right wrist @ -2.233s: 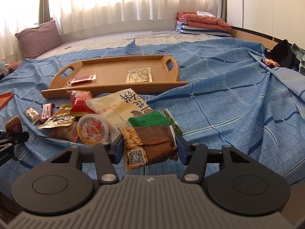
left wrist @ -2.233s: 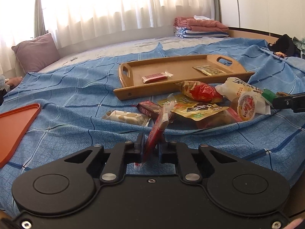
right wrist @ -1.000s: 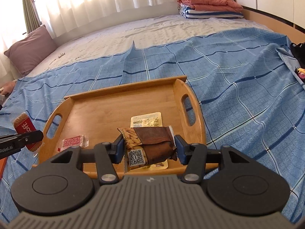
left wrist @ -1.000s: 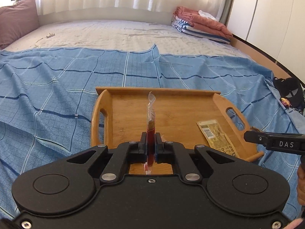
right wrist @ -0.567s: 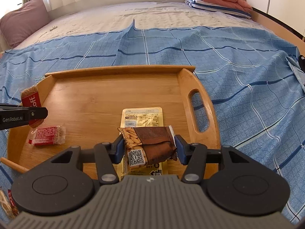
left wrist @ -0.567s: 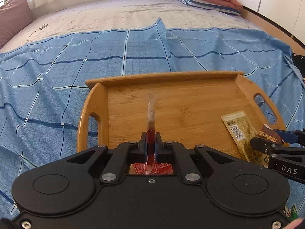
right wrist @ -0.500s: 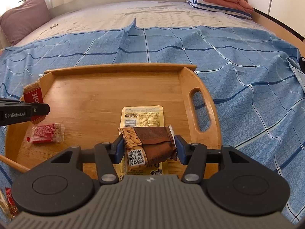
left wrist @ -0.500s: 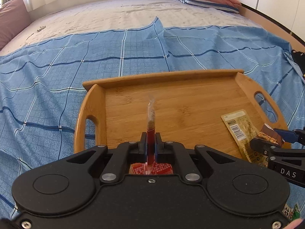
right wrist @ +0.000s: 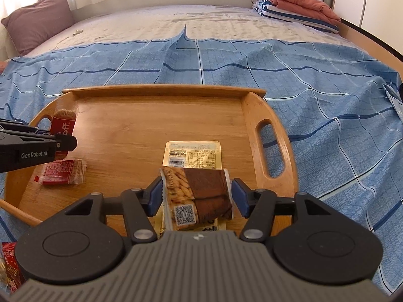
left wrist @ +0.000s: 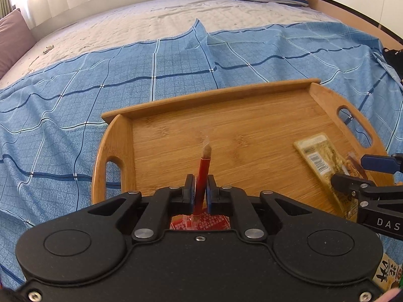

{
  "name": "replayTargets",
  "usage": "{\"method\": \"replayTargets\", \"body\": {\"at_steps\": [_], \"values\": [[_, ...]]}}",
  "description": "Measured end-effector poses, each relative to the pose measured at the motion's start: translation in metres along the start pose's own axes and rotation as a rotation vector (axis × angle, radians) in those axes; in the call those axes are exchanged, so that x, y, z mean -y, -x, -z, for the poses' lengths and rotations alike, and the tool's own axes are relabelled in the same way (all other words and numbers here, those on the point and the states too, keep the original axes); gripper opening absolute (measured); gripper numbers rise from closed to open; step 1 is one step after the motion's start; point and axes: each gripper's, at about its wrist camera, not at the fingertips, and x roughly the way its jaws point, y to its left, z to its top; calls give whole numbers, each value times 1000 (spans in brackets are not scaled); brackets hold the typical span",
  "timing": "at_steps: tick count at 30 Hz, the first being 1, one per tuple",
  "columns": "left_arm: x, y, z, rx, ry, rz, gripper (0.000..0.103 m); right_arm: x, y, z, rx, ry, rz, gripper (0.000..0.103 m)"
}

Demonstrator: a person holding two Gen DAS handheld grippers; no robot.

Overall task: Organize snacks
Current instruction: 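Carry the red cake bar and brown biscuit pack over the wooden tray, then open both grippers to release the snacks onto the tray, then withdraw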

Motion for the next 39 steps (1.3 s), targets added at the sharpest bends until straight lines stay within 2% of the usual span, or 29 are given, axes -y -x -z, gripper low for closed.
{"method": "replayTargets", "body": {"at_steps": [27, 39], "values": [[3, 9, 18, 0, -55, 10, 15, 0, 20, 6, 18, 24, -16, 69], [2, 15, 25, 4, -53, 5, 36, 4, 28, 11, 16, 23, -4, 70]]}}
